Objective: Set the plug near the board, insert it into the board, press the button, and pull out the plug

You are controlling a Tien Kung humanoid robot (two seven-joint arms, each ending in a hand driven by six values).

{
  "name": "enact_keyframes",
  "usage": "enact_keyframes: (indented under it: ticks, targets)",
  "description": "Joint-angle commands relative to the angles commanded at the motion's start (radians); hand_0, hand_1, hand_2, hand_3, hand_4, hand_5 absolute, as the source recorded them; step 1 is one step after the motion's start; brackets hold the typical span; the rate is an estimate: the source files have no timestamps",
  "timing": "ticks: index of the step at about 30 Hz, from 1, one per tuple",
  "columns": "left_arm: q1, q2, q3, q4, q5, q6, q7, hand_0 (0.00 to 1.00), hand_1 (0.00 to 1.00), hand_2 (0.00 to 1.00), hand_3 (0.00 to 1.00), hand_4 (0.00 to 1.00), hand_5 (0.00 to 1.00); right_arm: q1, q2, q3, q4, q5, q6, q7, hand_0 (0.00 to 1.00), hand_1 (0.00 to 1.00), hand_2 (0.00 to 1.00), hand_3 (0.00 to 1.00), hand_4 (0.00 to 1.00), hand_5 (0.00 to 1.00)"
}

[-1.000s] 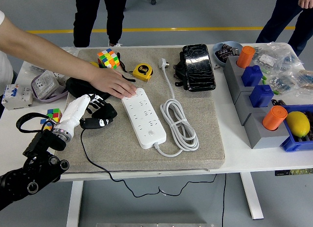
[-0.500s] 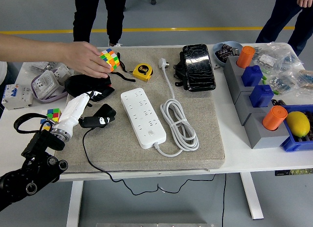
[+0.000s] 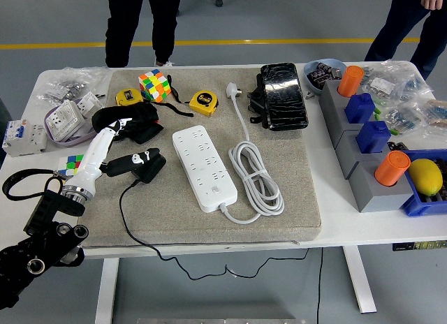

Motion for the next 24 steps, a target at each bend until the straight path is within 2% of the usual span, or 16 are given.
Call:
enact_keyframes:
  ticks: [2,5,6,11,12,15,17,18,24]
  targets:
    - [0.01,-0.005,-0.013,0.009,-0.078,0.01,-0.04,0.73,0.785,0.801,0.781,0.998,0.613,-0.001,0.0,-0.001,-0.001,0.001,0.0,0.0,0.569,0.649,0.632,0.54,0.921,0.472]
    - [0.017,-0.011,-0.029,0.017,-0.162,0.021,-0.072,0.73,0.785,0.801,0.781,0.998,0.613,0.0,0.0,0.0,-0.002,0.0,0.0,0.0,0.569,0.649,0.632,0.54,0.921,0.472]
    - [0.023,-0.017,-0.039,0.025,-0.23,0.03,-0.112,0.721,0.753,0.768,0.748,0.998,0.599,0.001,0.002,0.002,-0.002,-0.001,0.0,0.0,0.569,0.649,0.632,0.54,0.921,0.472]
    - [0.035,-0.027,-0.063,0.034,-0.339,0.026,-0.171,0.721,0.753,0.768,0.748,0.998,0.599,0.003,0.003,0.002,-0.002,-0.002,-0.001,0.0,0.569,0.649,0.632,0.54,0.921,0.472]
    - [0.038,-0.028,-0.071,0.036,-0.359,0.025,-0.18,0.671,0.685,0.676,0.658,0.968,0.458,0.004,0.004,0.0,-0.004,-0.001,-0.001,-0.001,0.569,0.649,0.632,0.54,0.922,0.473]
    - [0.047,-0.031,-0.092,0.043,-0.433,0.031,-0.236,0.671,0.685,0.676,0.658,0.968,0.458,0.007,0.008,-0.008,-0.013,0.007,0.0,0.0,0.569,0.649,0.632,0.54,0.922,0.473]
    - [0.055,-0.034,-0.115,0.047,-0.455,0.029,-0.251,0.671,0.685,0.676,0.658,0.968,0.458,0.007,0.01,-0.011,-0.014,0.009,0.0,0.0,0.569,0.649,0.632,0.54,0.922,0.473]
    - [0.059,-0.036,-0.131,0.048,-0.459,0.027,-0.255,0.639,0.661,0.652,0.618,0.938,0.415,0.008,0.012,-0.011,-0.014,0.009,0.0,0.0,0.569,0.649,0.632,0.541,0.922,0.474]
    - [0.076,-0.035,-0.198,0.052,-0.483,0.008,-0.253,0.626,0.649,0.646,0.61,0.932,0.41,0.008,0.017,-0.015,-0.018,0.013,0.001,0.0,0.57,0.649,0.632,0.541,0.922,0.473]
